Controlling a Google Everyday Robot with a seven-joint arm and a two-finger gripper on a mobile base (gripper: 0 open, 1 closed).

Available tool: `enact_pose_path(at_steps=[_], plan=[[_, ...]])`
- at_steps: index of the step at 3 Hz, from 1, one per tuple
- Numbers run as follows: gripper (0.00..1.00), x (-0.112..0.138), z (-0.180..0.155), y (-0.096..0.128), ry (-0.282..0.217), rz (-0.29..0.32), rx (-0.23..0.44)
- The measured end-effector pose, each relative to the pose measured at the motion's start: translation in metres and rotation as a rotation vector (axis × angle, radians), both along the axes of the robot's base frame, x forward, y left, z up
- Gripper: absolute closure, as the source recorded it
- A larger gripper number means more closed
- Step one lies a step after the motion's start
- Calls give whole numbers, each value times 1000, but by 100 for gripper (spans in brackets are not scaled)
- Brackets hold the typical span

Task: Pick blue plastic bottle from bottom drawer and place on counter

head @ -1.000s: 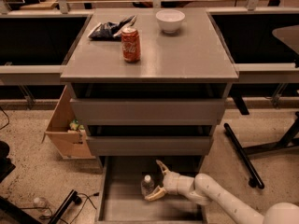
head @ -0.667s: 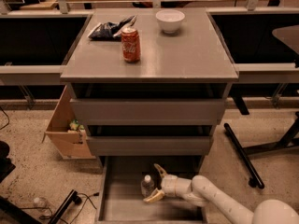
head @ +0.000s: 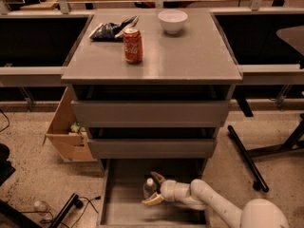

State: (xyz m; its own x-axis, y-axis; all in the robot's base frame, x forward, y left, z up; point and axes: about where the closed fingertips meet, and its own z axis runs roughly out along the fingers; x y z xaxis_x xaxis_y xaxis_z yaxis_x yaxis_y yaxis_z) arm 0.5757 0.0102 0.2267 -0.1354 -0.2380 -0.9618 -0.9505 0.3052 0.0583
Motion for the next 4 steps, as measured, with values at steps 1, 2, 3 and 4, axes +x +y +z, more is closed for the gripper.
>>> enact_pose_path(at_steps=[1,2,3,4], plan=[[39,4,-4,9,6,29,6],[63,4,-5,10,6,31,6],[86,4,-5,10,6,31,6],[100,-6,16,14,7,39,0]])
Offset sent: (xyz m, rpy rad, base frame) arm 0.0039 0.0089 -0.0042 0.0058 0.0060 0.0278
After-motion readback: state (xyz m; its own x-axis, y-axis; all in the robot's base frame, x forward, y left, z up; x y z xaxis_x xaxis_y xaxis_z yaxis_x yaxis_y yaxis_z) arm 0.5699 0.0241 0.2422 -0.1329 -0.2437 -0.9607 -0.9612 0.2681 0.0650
